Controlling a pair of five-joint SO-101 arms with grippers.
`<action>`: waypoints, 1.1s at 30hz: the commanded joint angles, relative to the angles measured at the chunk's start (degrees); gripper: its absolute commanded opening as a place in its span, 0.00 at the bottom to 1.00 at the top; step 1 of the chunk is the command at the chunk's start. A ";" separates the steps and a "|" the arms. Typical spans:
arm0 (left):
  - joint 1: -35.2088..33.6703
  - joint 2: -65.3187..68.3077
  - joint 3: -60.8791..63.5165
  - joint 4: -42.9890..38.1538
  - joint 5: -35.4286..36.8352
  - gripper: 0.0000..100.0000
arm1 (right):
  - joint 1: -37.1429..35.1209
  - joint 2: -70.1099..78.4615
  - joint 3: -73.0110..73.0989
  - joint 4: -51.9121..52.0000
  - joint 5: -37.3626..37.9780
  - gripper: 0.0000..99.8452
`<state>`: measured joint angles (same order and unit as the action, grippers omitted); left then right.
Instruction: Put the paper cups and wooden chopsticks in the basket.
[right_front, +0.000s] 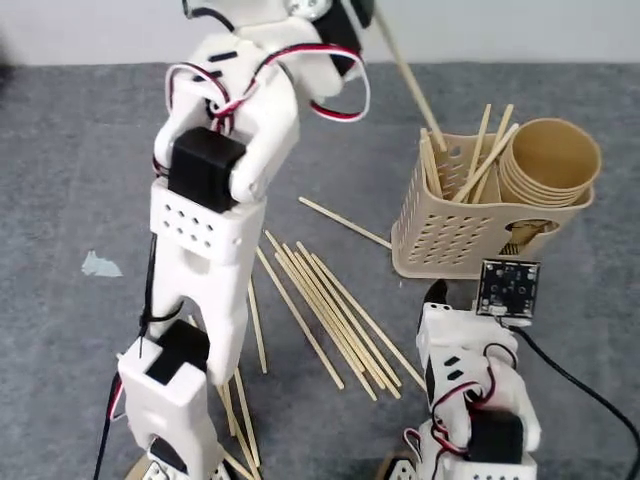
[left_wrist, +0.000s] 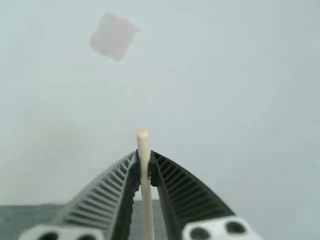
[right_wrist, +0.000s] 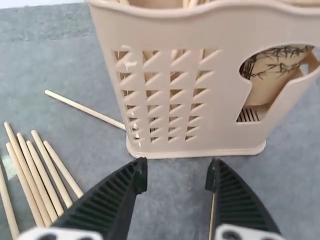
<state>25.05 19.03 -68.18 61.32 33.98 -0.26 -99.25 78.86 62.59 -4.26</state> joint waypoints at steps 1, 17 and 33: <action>2.55 -1.41 -0.22 -1.93 0.09 0.01 | -0.57 -1.89 -0.26 -1.54 -0.44 0.20; 5.80 5.36 -1.54 6.59 -9.49 0.19 | -0.31 -3.38 -0.09 -1.19 -0.62 0.20; -4.31 3.16 -24.92 39.38 -7.74 0.22 | -1.54 -3.38 -0.18 -4.53 -5.71 0.20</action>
<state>24.00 25.54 -86.99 93.05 25.36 -0.44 -102.68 78.95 61.45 -6.46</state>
